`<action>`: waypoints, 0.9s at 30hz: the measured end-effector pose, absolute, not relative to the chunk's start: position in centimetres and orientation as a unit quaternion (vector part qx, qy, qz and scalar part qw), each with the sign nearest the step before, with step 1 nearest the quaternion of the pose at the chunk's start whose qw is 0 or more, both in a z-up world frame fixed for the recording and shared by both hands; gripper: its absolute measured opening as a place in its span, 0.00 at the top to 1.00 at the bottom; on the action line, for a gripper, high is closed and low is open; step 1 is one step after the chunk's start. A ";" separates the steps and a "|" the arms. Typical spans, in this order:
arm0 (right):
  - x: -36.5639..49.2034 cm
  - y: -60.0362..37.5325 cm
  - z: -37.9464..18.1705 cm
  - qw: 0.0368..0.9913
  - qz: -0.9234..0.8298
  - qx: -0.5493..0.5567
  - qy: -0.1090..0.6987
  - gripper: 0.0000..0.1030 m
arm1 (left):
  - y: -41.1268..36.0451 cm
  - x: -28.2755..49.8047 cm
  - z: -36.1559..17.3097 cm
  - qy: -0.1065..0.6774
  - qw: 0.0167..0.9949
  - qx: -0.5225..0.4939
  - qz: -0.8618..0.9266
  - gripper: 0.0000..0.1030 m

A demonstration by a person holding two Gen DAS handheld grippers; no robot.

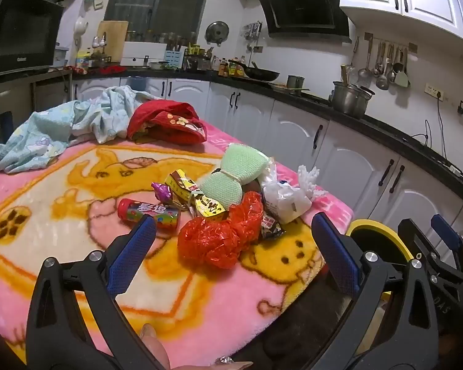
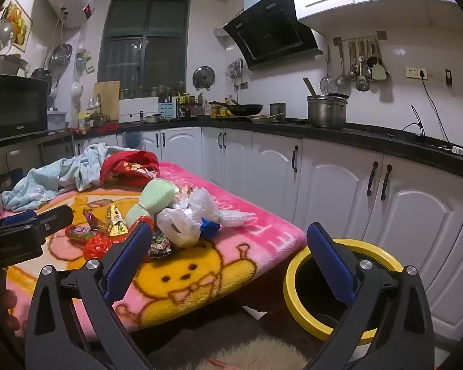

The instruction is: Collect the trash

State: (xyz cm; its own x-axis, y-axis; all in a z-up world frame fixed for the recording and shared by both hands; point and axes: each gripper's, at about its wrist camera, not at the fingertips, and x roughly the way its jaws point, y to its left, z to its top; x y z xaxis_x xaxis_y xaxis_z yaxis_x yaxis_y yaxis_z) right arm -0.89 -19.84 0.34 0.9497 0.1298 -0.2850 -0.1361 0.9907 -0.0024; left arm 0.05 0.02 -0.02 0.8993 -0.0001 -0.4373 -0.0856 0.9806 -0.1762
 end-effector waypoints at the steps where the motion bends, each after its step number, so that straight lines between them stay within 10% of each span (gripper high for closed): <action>1: -0.9 -19.8 0.3 0.987 0.067 -0.013 0.145 0.06 | 0.0 0.0 0.0 0.223 0.970 -0.095 0.021 0.10; 27: -1.1 -19.9 0.7 0.988 0.066 -0.017 0.139 0.06 | 0.3 -0.2 0.9 0.204 0.975 -0.089 0.021 0.10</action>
